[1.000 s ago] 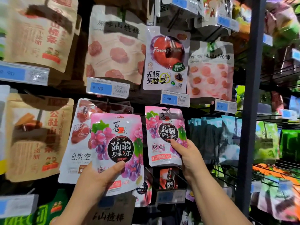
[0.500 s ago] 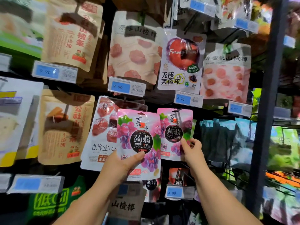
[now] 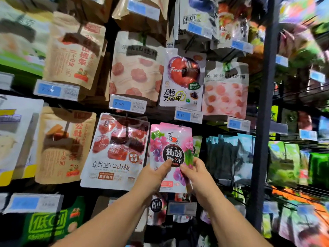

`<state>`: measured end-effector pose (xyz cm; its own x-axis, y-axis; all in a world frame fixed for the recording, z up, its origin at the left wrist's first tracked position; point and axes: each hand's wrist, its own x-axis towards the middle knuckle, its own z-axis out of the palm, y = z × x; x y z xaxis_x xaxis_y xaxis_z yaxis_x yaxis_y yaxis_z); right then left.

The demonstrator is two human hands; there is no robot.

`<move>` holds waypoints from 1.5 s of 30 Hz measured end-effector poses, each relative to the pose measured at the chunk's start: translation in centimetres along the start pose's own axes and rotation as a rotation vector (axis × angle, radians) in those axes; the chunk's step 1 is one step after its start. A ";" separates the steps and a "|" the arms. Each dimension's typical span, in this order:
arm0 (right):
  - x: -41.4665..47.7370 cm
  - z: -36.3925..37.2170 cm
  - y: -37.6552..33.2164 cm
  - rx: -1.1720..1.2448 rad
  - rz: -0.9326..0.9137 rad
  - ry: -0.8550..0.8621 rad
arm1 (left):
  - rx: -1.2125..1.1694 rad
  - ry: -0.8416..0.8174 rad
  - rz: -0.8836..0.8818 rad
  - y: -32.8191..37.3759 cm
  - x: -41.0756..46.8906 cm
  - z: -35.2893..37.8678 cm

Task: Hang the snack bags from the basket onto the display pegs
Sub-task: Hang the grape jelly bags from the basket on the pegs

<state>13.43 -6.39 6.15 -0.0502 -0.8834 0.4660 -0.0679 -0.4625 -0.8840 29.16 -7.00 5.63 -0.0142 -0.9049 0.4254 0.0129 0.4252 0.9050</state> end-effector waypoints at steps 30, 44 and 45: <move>6.2 -2.5 2.0 0.000 -0.063 0.117 | 0.106 0.074 0.001 0.1 5.5 3.8; 10.1 -1.3 4.9 -0.158 -0.105 0.118 | 0.171 0.222 0.182 -2.9 9.1 4.0; 10.1 -1.4 5.1 -0.171 -0.107 0.118 | 0.161 0.232 0.202 -3.1 8.7 4.1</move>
<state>11.17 -17.60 6.39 -0.1487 -0.8105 0.5665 -0.2462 -0.5245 -0.8150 24.92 -16.16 6.57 0.2001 -0.7743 0.6003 -0.1659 0.5771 0.7997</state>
